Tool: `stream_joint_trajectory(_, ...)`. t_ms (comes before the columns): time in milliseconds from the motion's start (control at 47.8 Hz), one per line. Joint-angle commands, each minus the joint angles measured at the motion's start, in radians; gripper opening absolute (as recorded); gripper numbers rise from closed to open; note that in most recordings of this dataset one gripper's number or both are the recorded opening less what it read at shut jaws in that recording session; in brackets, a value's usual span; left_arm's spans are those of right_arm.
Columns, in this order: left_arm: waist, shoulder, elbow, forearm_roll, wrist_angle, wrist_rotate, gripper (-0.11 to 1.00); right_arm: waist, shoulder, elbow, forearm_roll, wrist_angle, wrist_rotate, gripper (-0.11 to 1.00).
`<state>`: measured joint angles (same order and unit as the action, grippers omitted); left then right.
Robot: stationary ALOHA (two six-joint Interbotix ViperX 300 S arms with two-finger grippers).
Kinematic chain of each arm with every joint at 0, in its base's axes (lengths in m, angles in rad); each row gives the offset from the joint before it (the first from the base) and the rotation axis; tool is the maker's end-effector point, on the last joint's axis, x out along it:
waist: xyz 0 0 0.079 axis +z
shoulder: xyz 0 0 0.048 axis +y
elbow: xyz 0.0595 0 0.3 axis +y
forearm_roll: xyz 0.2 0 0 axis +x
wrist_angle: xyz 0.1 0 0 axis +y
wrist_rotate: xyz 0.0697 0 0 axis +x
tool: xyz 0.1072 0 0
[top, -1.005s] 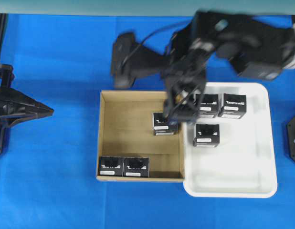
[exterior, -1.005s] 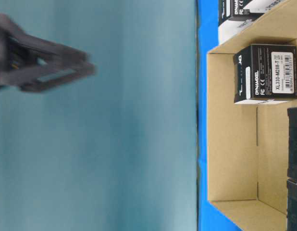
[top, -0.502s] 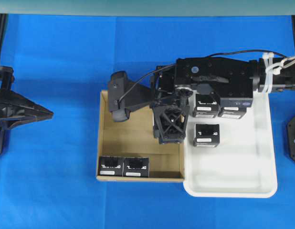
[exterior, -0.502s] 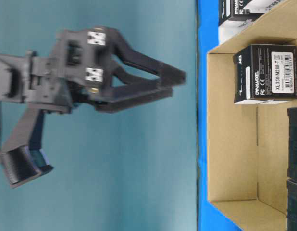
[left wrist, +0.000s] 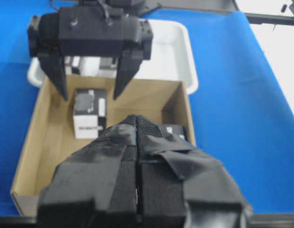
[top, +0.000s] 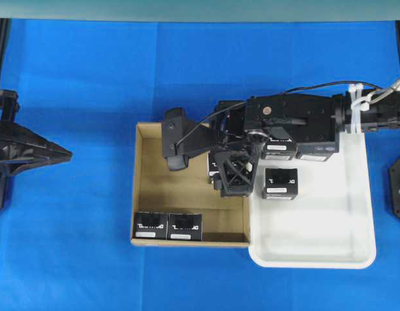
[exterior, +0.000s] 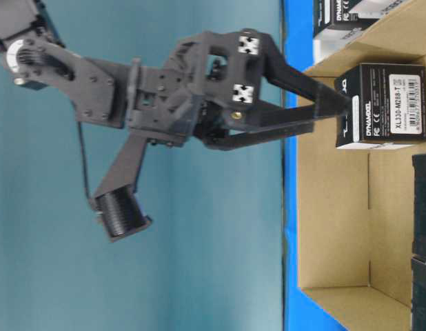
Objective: Pick the box from inside the cardboard box.
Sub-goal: 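Move the right gripper back into the box and grasp another package, then lift the second package and carry it to the tray's right side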
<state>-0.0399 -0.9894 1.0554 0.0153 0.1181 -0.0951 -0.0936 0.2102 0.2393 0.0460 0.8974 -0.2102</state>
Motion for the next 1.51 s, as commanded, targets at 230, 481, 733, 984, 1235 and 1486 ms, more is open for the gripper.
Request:
stream_joint_trajectory(230,-0.003,0.011,-0.032,0.003,-0.005,-0.005,-0.07,-0.008,0.014,0.000,-0.026,-0.023,-0.003,0.97)
stream_joint_trajectory(481,-0.003,0.009,-0.034,0.002,-0.005,-0.005,-0.07,-0.002,0.026,0.006,-0.017,-0.023,-0.002,0.97)
stream_joint_trajectory(733,-0.003,0.011,-0.034,0.002,-0.005,-0.005,-0.07,0.000,0.031,0.026,0.000,-0.034,-0.002,0.97)
stream_joint_trajectory(984,-0.003,0.011,-0.034,0.002,-0.005,-0.005,-0.07,-0.002,0.055,0.058,0.000,-0.118,-0.003,0.97)
stream_joint_trajectory(1235,-0.003,0.011,-0.034,0.003,-0.005,-0.005,-0.07,0.000,0.080,0.074,0.000,-0.149,-0.002,0.97)
stream_joint_trajectory(1486,-0.003,0.011,-0.034,0.002,-0.005,-0.005,-0.07,0.008,0.069,0.066,0.000,-0.144,0.003,0.75)
